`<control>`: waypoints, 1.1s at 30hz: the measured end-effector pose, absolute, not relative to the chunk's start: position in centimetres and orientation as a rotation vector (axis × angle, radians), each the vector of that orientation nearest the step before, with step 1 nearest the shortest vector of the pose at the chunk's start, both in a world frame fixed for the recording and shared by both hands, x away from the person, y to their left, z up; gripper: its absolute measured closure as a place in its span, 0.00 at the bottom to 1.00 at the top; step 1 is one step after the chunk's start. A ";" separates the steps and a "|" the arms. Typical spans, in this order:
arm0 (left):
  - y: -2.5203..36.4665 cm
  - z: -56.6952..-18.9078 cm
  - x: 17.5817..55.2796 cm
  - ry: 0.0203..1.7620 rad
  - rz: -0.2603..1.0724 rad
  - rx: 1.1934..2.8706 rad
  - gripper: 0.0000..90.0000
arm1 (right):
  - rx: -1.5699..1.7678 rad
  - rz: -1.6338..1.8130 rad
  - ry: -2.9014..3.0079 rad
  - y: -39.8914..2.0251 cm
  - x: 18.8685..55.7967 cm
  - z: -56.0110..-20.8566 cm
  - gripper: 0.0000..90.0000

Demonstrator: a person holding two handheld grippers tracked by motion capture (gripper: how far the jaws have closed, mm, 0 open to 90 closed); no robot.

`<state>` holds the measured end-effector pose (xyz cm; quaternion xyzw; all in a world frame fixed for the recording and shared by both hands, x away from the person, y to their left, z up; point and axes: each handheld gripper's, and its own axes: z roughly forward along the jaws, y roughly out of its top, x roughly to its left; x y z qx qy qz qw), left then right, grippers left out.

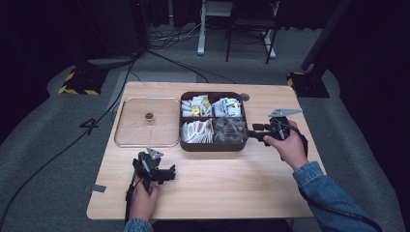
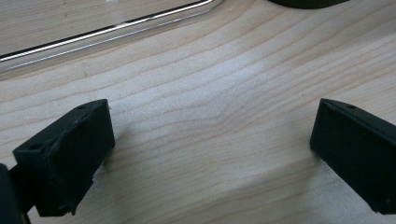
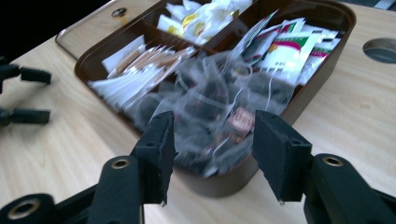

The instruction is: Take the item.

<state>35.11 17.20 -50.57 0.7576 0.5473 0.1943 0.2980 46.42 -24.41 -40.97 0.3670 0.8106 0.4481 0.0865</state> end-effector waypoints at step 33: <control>17.3 -50.6 35.2 1.450 0.517 2.019 0.00 | 1.376 1.164 2.399 -17.0 58.6 -43.2 0.64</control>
